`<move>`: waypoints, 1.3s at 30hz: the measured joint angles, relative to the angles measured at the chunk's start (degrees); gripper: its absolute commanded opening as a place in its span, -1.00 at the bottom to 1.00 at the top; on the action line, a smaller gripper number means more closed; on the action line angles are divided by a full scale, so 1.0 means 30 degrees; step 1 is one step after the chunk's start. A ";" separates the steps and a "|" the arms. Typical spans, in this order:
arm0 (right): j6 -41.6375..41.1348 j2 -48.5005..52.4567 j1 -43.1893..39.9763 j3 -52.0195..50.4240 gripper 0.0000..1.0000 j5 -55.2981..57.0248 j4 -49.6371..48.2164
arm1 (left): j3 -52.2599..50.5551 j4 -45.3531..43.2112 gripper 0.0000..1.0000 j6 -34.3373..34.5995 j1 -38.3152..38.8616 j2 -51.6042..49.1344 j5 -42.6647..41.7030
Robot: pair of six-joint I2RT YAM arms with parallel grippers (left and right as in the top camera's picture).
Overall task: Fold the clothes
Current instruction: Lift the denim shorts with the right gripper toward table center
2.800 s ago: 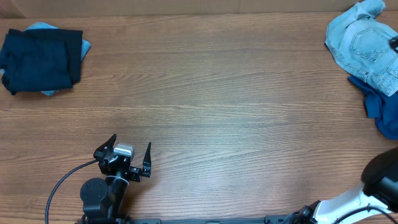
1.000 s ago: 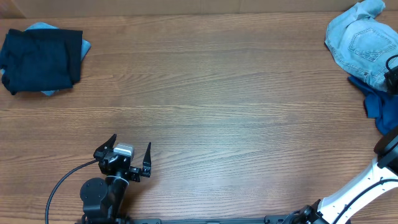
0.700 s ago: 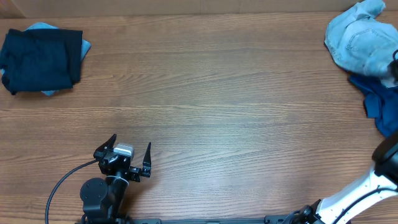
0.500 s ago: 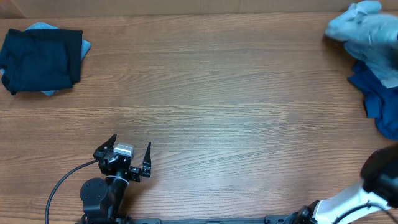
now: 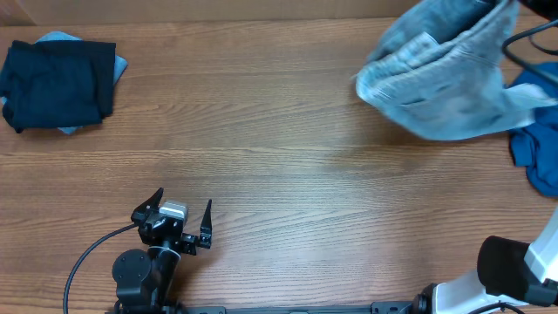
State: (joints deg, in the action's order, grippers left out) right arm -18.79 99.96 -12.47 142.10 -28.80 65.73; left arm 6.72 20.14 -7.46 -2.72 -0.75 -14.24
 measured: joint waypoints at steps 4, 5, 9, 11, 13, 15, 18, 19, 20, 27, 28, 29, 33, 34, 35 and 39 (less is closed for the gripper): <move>0.0000 0.0000 0.1326 0.1005 -0.92 -0.0903 0.0066 | 0.0000 0.0000 1.00 0.0000 0.0000 0.0000 -0.0007; 0.0007 0.0000 0.1552 0.1217 -0.92 -0.1042 0.0087 | 0.0000 0.0000 1.00 0.0000 0.0000 0.0000 -0.0007; 0.0000 0.0000 0.2331 0.1785 -0.92 -0.1421 0.0087 | 0.0000 0.0000 1.00 0.0000 0.0000 0.0000 -0.0007; -0.0007 0.0000 0.2754 0.2011 -0.92 -0.1778 0.0087 | 0.0000 0.0000 1.00 0.0000 0.0000 0.0000 -0.0007; -0.0015 0.0000 0.2987 0.2171 -0.92 -0.2120 0.0058 | 0.0000 0.0007 1.00 0.0000 0.0000 0.0000 0.0000; -0.0029 0.0000 0.3293 0.2375 -0.92 -0.2375 -0.0022 | 0.0000 0.0007 1.00 0.0000 0.0000 0.0000 -0.0007; -0.0036 -0.0007 0.3738 0.2514 -0.92 -0.2492 -0.0066 | 0.0000 0.0007 1.00 0.0007 0.0000 0.0000 -0.0007; -0.0036 -0.0007 0.3985 0.2528 -0.92 -0.2550 -0.0117 | 0.0000 0.0000 1.00 0.0007 0.0000 0.0000 0.0000; -0.0044 -0.0007 0.4153 0.2528 -0.92 -0.2601 -0.0189 | 0.0000 0.0000 1.00 0.0007 0.0000 0.0000 0.0000; -0.0044 -0.0007 0.4874 0.2528 -0.92 -0.2637 -0.0182 | 0.0000 -0.0007 1.00 0.0058 0.0000 0.0000 -0.0204; -0.0051 -0.0007 0.4874 0.2528 -0.92 -0.2637 -0.0146 | 0.0000 -0.0022 1.00 0.0109 0.0000 0.0000 -0.0532; -0.0066 -0.0007 0.4874 0.2528 -0.92 -0.2637 -0.0066 | 0.0000 -0.0036 1.00 0.0168 0.0000 0.0000 -0.1027; -0.0095 -0.0007 0.4874 0.2528 -0.92 -0.2645 0.0131 | -0.0015 -0.1049 1.00 0.0933 0.0000 0.0000 -0.2841; -0.0095 -0.0007 0.4874 0.2528 -0.92 -0.2652 0.0131 | -0.0007 -0.1552 1.00 0.1333 0.0000 0.0000 -0.3279; -0.0095 -0.0007 0.4874 0.2528 -0.92 -0.2637 0.0124 | 0.0015 -0.2076 1.00 0.1858 0.0000 0.0000 -0.3657; -0.0175 -0.0007 0.4874 0.2528 -0.92 -0.2710 0.0087 | 0.1290 -0.2535 1.00 0.3249 0.0000 -0.0197 -0.4364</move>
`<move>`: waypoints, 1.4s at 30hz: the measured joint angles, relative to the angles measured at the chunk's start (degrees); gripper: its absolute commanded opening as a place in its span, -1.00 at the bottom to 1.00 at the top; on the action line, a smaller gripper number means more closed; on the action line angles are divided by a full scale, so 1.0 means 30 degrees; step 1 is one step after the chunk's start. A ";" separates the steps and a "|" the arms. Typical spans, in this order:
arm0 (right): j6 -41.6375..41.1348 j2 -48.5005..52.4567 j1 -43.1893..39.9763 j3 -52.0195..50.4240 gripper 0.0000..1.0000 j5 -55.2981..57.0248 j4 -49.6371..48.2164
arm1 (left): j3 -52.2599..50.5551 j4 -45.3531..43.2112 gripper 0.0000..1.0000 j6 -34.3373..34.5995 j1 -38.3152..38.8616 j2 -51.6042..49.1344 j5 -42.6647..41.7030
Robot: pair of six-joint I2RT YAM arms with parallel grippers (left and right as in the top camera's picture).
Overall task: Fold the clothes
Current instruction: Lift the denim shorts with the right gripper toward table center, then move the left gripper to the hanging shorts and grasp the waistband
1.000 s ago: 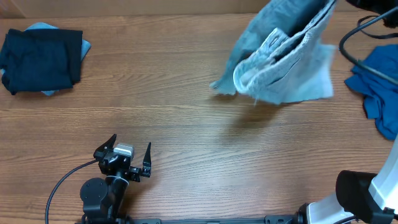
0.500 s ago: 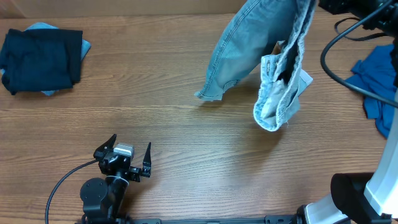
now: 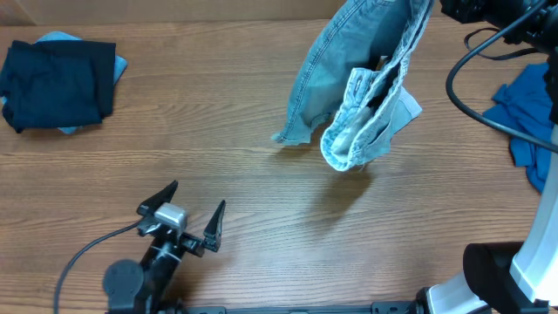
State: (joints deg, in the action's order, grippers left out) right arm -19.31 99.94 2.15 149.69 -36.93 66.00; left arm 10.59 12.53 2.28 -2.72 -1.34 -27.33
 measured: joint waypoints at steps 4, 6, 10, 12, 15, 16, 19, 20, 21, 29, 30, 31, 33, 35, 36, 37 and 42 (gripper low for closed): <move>-0.0058 0.0000 0.0000 0.0000 -0.92 -0.0583 -0.0051 | 0.3971 0.0335 1.00 0.0699 0.0000 -0.1610 -0.0335; -0.0066 0.0000 0.0000 0.0000 -0.92 -0.1151 -0.0357 | 0.6506 0.0940 1.00 0.0794 0.0000 -0.3126 -0.0517; -0.0306 -0.0007 0.0000 0.0015 -0.92 -0.2208 -0.1115 | 1.0440 0.1945 1.00 0.0991 0.0000 -0.6798 -0.1311; -0.0474 -0.0015 0.0000 0.0022 -0.92 -0.2463 -0.1180 | 1.1577 0.1443 1.00 0.1115 0.0000 -0.8524 -0.2055; -0.0568 -0.0022 0.0000 0.0022 -0.92 -0.2718 -0.1129 | 1.2582 -0.1435 1.00 0.1508 0.0000 -1.1001 -0.3993; -0.0590 -0.0029 0.0000 0.0022 -0.92 -0.2747 -0.1064 | 1.2655 -0.3402 1.00 0.1938 -0.0007 -1.1613 -0.4918; -0.0627 -0.0066 0.0044 0.0022 -0.92 -0.2863 -0.0998 | 1.3165 -0.6637 1.00 0.3730 -0.0007 -1.2998 -0.6863; -0.0634 -0.0066 0.0051 0.0022 -0.92 -0.2871 -0.0998 | 1.3296 -0.6812 1.00 0.4364 0.0007 -1.3333 -0.7322; -0.0634 -0.0066 0.0146 0.0022 -0.92 -0.2907 -0.1020 | 1.3340 -0.6790 1.00 0.4852 0.0029 -1.3624 -0.7672; -0.0648 -0.0102 0.1137 0.0022 -0.92 -0.2295 -0.1282 | 1.3376 -0.2346 1.00 0.5916 0.1180 -1.5205 -0.6557; -0.0641 -0.0102 0.1202 0.0022 -0.92 -0.2135 -0.1268 | 1.3449 -0.1239 1.00 0.5821 0.1217 -1.5198 -0.5836; -0.0648 -0.0102 0.1209 0.0022 -0.92 -0.2018 -0.1239 | 1.3537 0.0197 1.00 0.5712 0.1253 -1.5183 -0.4881; -0.0787 -0.0109 0.1209 0.0036 -0.92 -0.1552 -0.0911 | 1.3967 0.3271 1.00 0.5340 0.1290 -1.5212 -0.2484; -0.0911 -0.0109 0.1209 0.0036 -0.92 -0.1100 -0.0663 | 1.4739 0.6105 1.00 0.4852 0.1297 -1.5387 0.0386; -0.0954 -0.0109 0.1246 0.0036 -0.92 -0.0925 -0.0561 | 1.5234 0.7300 1.00 0.4634 0.1362 -1.5540 0.1523; -0.0991 -0.0109 0.1290 0.0036 -0.92 -0.0699 -0.0415 | 1.5824 0.8306 1.00 0.4350 0.1530 -1.5759 0.2929; -0.1435 -0.0036 0.1552 0.0036 -0.92 0.0197 -0.0146 | 1.9110 1.1606 1.00 0.3570 0.3636 -1.7048 0.7155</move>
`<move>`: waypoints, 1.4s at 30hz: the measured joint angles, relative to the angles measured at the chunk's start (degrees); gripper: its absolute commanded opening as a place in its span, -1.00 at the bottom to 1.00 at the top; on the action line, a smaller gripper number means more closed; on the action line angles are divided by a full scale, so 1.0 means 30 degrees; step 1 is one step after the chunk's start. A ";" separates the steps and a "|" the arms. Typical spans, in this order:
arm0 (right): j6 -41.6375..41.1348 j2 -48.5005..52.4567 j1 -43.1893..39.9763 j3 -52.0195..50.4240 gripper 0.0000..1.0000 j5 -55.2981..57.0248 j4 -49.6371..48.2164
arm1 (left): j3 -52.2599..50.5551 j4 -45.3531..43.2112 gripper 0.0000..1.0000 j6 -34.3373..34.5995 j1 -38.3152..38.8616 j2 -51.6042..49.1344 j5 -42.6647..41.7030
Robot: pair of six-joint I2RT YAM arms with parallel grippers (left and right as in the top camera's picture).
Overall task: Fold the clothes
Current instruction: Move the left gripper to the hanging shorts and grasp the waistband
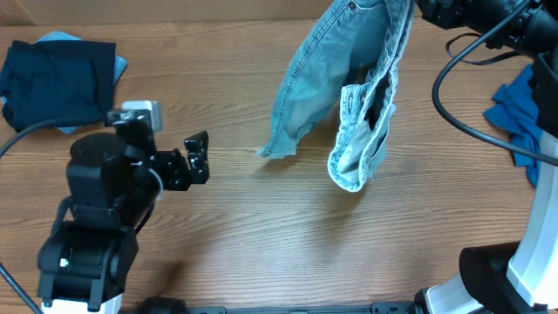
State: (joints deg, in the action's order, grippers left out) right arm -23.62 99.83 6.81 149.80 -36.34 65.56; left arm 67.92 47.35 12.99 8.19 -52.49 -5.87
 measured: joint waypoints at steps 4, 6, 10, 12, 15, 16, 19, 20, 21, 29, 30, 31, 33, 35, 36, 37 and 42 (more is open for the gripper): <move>-0.0576 0.0474 0.0364 0.0036 -0.92 0.0444 -0.0270 | 0.2339 0.1049 1.00 -0.0277 0.3468 -0.0867 0.2062; -0.0758 0.0838 0.0546 0.0036 -0.92 0.0627 -0.0372 | 0.3359 0.1610 1.00 -0.0386 0.5588 -0.1239 0.3519; -0.0976 0.1559 0.0758 0.0036 -0.92 0.0896 -0.0328 | 0.5202 0.2433 1.00 -0.0546 0.9639 -0.2215 0.6390; -0.1020 0.1676 0.0765 0.0036 -0.92 0.0954 -0.0321 | 0.5646 0.1945 1.00 -0.0648 1.1198 -0.2776 0.7074; -0.1035 0.1676 0.0765 0.0036 -0.92 0.1042 -0.0335 | 0.5697 0.0918 1.00 -0.0831 1.2597 -0.3453 0.7344; -0.1049 0.1676 0.0765 0.0036 -0.92 0.1056 -0.0328 | 0.5697 0.0627 1.00 -0.0801 1.2772 -0.3621 0.7359; -0.1049 0.1676 0.0765 0.0036 -0.92 0.1115 -0.0299 | 0.5705 0.0357 1.00 -0.0124 1.2866 -0.4255 0.7453; -0.1049 0.1676 0.0765 0.0036 -0.92 0.1107 -0.0291 | 0.5719 0.0423 1.00 0.0204 1.2874 -0.4546 0.7468; -0.1049 0.1676 0.0765 0.0036 -0.92 0.1115 -0.0299 | 0.5763 0.0539 1.00 0.0554 1.2866 -0.4918 0.7461; -0.1049 0.1676 0.0765 0.0036 -0.92 0.1100 -0.0510 | 0.5807 0.0605 1.00 0.2441 1.2874 -0.8459 0.5858; -0.1049 0.1676 0.0765 0.0036 -0.92 0.1086 -0.0561 | 0.5807 0.0597 1.00 0.2579 1.2874 -0.8517 0.5727; -0.1049 0.1676 0.0765 0.0036 -0.92 0.1042 -0.0707 | 0.5807 0.0590 1.00 0.2703 1.2874 -0.8517 0.5610; -0.1049 0.1676 0.0765 0.0036 -0.92 0.0852 -0.1078 | 0.5807 0.0495 1.00 0.3045 1.2881 -0.8451 0.5377; -0.1056 0.1676 0.0758 0.0036 -0.92 0.0721 -0.1275 | 0.5807 0.0481 1.00 0.3351 1.2939 -0.8451 0.5224; -0.1071 0.1676 0.0765 0.0036 -0.92 0.0663 -0.1392 | 0.5807 0.0488 1.00 0.3563 1.3034 -0.8451 0.5144; -0.1071 0.1676 0.0765 0.0036 -0.92 0.0648 -0.1406 | 0.5807 0.0481 1.00 0.3730 1.3165 -0.8451 0.5005; -0.1115 0.1676 0.0765 0.0036 -0.92 0.0619 -0.1457 | 0.5850 0.0503 1.00 0.4575 1.3937 -0.8451 0.4291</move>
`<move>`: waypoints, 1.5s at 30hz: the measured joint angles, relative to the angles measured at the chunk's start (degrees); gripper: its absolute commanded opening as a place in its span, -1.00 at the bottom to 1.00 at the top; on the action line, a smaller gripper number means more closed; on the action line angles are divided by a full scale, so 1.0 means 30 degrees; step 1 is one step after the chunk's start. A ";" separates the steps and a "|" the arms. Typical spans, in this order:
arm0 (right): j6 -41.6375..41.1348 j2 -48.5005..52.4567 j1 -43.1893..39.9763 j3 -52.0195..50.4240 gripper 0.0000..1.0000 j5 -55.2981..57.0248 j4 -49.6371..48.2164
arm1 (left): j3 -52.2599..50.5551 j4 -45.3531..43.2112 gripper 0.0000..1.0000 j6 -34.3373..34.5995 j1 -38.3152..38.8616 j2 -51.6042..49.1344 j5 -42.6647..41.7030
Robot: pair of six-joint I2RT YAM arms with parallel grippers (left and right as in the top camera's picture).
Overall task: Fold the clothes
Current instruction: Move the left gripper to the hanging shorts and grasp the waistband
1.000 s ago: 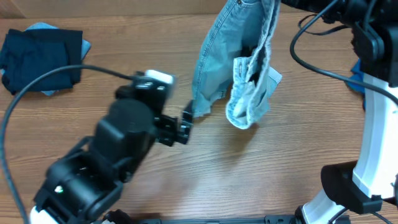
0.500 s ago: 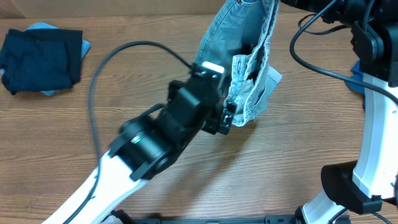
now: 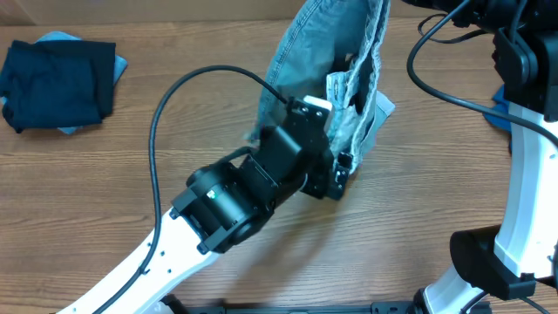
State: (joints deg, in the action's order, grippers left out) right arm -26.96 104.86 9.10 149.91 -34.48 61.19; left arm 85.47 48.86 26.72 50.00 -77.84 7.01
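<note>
Light-blue denim shorts (image 3: 305,61) hang bunched over the table's far middle, their waistband (image 3: 357,105) drooping toward the wood. They hang from my right gripper (image 3: 408,7) at the frame's top edge, shut on the cloth. My left arm reaches across the table. My left gripper (image 3: 342,177) sits at the lowest hanging edge of the shorts, its fingers hidden under its own black body.
A folded dark navy garment (image 3: 57,83) lies on a light-blue cloth (image 3: 119,65) at the far left corner. A crumpled blue garment (image 3: 504,94) shows at the right edge behind the right arm (image 3: 523,131). The left arm's cable (image 3: 187,83) loops over the table.
My left arm has moved from the left side of the table to the middle, and its gripper now meets the bottom of the hanging shorts. The shorts sit slightly farther back and right.
First the right gripper held the denim shorts at the far right while the left gripper rested open near the front edge. The shorts then hung over the far middle. The left arm rose at the left side, and now reaches the shorts' lower edge.
</note>
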 measured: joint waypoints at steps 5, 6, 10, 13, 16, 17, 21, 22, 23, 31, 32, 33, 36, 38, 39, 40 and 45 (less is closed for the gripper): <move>0.0000 0.0000 0.0000 0.0000 -0.92 0.0022 -0.0015 | 0.0860 0.0124 1.00 0.0138 0.0962 0.0000 -0.0095; 0.0000 0.0000 0.0000 0.0000 -0.92 0.0058 -0.0022 | 0.1100 0.0182 1.00 0.0138 0.1100 0.0000 -0.0044; 0.0007 0.0000 0.0000 0.0000 -0.92 0.0109 -0.0015 | 0.2375 0.0466 1.00 0.0138 0.1523 0.0000 0.0058; -0.0007 0.0000 0.0000 0.0000 -0.92 0.0131 -0.0029 | 0.3002 0.0962 1.00 0.0138 0.1566 0.0029 0.0255; -0.0007 0.0000 0.0000 0.0000 -0.92 0.0131 -0.0029 | 0.3133 0.1574 1.00 0.0138 0.1566 0.0029 0.0794; 0.0000 0.0000 0.0000 0.0000 -0.92 0.0131 -0.0029 | 0.3133 0.1741 1.00 0.0146 0.1559 0.0007 0.0969; 0.0000 0.0000 0.0000 0.0000 -0.92 0.0117 -0.0015 | 0.3140 0.2018 1.00 0.0124 0.1566 -0.0401 0.1931; -0.0007 0.0000 0.0000 0.0000 -0.92 0.0109 -0.0029 | 0.3140 0.2033 1.00 0.0117 0.1566 -0.0576 0.2069; -0.0007 0.0000 0.0000 0.0000 -0.92 0.0102 -0.0029 | 0.3140 0.2018 1.00 0.0117 0.1559 -0.0780 0.2208; -0.0015 0.0000 0.0000 0.0000 -0.92 -0.0357 -0.0036 | 0.3140 0.1683 1.00 0.0109 0.1559 -0.2739 0.2776; -0.0015 0.0000 0.0000 0.0000 -0.92 -0.0415 -0.0036 | 0.3140 0.1581 1.00 0.0117 0.1559 -0.2783 0.2812; -0.0007 0.0000 0.0000 0.0000 -0.92 -0.0444 -0.0036 | 0.3140 0.1450 1.00 0.0109 0.1566 -0.2812 0.2841; -0.0015 0.0000 0.0000 0.0000 -0.92 -0.0510 -0.0044 | 0.3140 0.1217 1.00 0.0109 0.1559 -0.2812 0.2907; -0.0015 0.0000 0.0000 0.0000 -0.92 -0.0539 -0.0058 | 0.3140 0.1217 0.88 0.0109 0.1559 -0.2812 0.2900; -0.0007 0.0000 0.0000 0.0000 -0.92 -0.0554 -0.0087 | 0.3140 0.1217 0.76 0.0102 0.1559 -0.2812 0.2907; -0.0015 0.0000 0.0000 0.0000 -0.92 -0.0590 -0.0117 | 0.3140 0.1217 0.65 0.0102 0.1559 -0.2812 0.2914; -0.0015 0.0000 0.0000 0.0000 -0.92 -0.1093 -0.0284 | 0.3140 0.1173 0.46 -0.0117 0.1559 -0.2812 0.2973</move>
State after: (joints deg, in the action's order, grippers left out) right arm -27.00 104.86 9.10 149.91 -37.76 60.34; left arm 94.89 52.38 26.37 54.68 -86.28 15.92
